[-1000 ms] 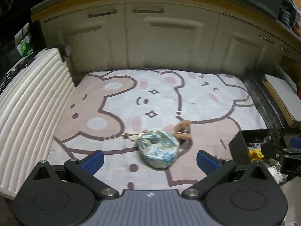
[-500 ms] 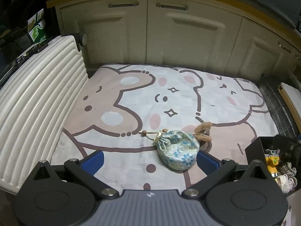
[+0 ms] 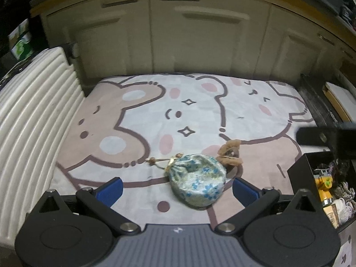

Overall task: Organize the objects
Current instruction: 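Grasp the blue floral pouch with the left tool while the right tool grasps the tan scrunchie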

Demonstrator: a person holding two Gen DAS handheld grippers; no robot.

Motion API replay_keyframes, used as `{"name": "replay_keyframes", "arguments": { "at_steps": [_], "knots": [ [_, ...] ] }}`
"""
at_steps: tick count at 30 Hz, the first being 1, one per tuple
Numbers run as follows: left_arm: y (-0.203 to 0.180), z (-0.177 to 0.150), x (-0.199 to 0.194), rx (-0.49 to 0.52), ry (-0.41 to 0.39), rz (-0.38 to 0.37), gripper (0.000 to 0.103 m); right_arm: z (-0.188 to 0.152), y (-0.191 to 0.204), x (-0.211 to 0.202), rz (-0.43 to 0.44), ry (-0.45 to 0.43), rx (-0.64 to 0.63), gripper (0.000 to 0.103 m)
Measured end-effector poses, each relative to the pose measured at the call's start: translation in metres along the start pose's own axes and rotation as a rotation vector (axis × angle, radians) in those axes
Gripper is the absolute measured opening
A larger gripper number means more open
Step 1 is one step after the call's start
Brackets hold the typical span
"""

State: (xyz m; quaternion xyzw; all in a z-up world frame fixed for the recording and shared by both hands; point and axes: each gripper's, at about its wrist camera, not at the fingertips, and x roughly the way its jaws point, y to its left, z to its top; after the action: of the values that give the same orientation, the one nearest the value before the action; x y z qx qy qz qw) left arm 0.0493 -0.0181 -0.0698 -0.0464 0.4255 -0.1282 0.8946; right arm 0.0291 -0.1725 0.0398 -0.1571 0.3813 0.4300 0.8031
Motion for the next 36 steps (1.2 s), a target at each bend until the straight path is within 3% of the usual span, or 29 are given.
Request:
{"name": "replay_keyframes", "arguments": {
  "at_steps": [5,8,16,26,36],
  "knots": [
    [-0.014,0.003,0.02,0.05,0.024,-0.032,0.103,0.009,0.003,0.02,0.061,0.0,0.009,0.075],
    [-0.019,0.005,0.034,0.07,0.034,-0.025,0.103,0.004,0.001,0.039,0.092,-0.003,0.027,0.06],
    [-0.012,0.008,0.067,0.034,0.058,-0.029,0.103,-0.003,-0.013,0.093,0.135,0.091,0.047,0.02],
    [-0.021,0.01,0.11,0.079,0.103,-0.1,0.103,0.002,-0.022,0.138,0.173,0.083,0.097,0.017],
    [-0.024,0.007,0.139,0.121,0.157,-0.082,0.103,0.001,-0.019,0.168,0.181,0.057,0.062,0.018]
  ]
}}
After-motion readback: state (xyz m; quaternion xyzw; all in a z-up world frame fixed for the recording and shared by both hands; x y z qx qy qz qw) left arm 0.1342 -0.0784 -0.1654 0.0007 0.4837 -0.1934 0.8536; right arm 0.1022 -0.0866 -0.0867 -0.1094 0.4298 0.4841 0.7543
